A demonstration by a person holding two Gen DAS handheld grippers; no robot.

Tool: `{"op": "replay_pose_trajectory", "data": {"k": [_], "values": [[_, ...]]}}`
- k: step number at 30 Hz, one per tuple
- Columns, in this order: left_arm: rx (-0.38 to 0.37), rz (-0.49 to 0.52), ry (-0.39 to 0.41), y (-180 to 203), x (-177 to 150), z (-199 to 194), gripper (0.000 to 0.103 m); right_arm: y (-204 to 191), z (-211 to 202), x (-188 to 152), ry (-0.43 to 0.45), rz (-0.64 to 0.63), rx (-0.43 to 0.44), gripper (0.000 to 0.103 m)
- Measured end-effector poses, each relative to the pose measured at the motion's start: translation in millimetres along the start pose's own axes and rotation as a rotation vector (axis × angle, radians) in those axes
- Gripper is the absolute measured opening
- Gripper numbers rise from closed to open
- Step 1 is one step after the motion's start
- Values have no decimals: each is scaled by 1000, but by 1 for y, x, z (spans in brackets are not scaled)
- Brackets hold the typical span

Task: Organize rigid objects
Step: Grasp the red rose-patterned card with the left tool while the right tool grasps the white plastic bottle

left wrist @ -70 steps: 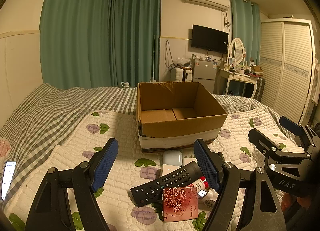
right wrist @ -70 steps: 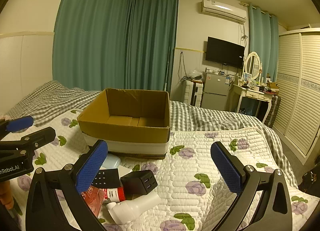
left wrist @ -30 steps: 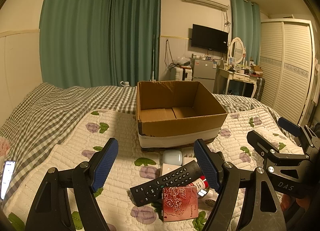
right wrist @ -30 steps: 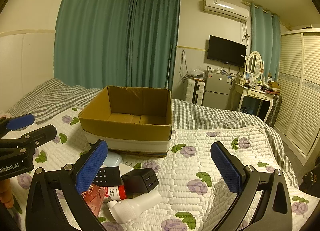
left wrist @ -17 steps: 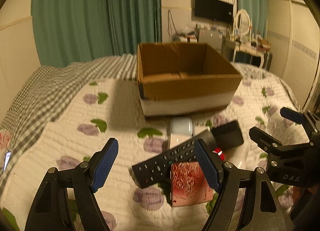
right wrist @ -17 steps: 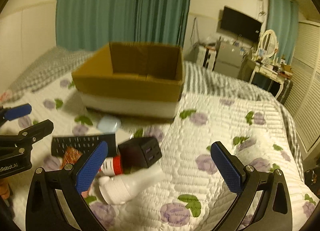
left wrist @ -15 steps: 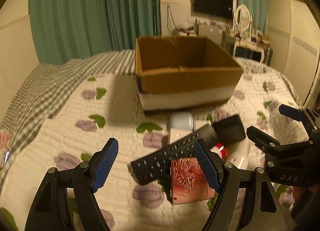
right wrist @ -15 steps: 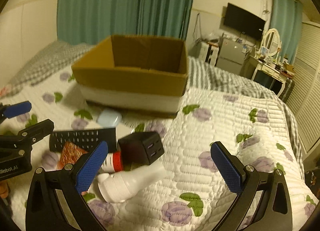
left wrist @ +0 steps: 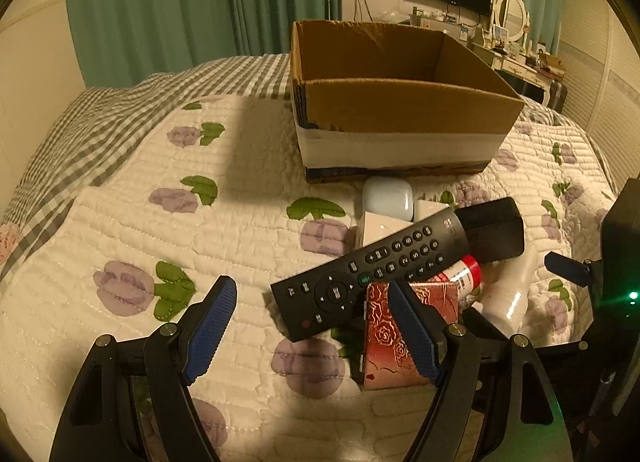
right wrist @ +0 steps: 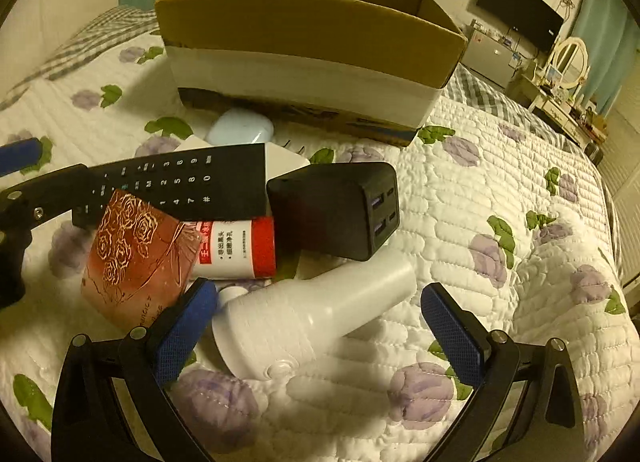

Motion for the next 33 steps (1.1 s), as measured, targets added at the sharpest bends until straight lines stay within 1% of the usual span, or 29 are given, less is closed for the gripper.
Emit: {"op": "replay_pose_trajectory", "data": {"k": [2,5,7,9,10,11,12,15,17,21,23,25,26,27,29,31,33], "values": [[-6,5,-10,3,-4,1,81,4,-3,-1,12,29,24,85],[-15,16,-23,8,-9,1,81,11,-5,-5,1,60,51,79],[-18,27,-25,13,-12,1,81,11,-11,-5,8,67,66,72],[-24,34,-30,17,-15,0,81,10,-19,-4,26,66,78,57],[-29,37,-35,19,-17,0,81,9,-23,-4,31,64,86,52],[-34,39,-41,21,-18,0,81,9,-27,-6,28,65,89,45],[-42,41,-48,24,-20,1,81,10,-30,-9,22,71,96,44],[-81,57,-65,36,-24,1,81,19,-36,-21,-3,126,140,44],[-103,78,-82,46,-28,4,81,27,-39,-26,-7,163,150,44],[-102,111,-148,59,-37,22,81,32,-37,-29,-20,185,150,54],[-101,115,-182,61,-41,32,81,32,-37,-29,-21,187,149,56],[-93,105,-208,61,-41,42,81,34,-36,-29,-23,195,141,61],[-90,98,-209,61,-39,47,81,36,-34,-29,-27,203,138,66],[-92,94,-206,61,-38,49,80,37,-34,-30,-29,211,140,68],[-109,86,-189,60,-35,48,77,39,-33,-29,-29,235,153,69],[-126,84,-165,59,-34,41,70,40,-35,-27,-19,247,156,69],[-119,82,-134,55,-32,28,70,38,-35,-23,-13,251,154,69]]}}
Point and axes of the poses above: each gripper's, at about its wrist camera, not at the fingertips, and z roughly the way its jaws point, y to its right, x to its top, the point moved 8 cm from there along z, roughly the way its jaws point
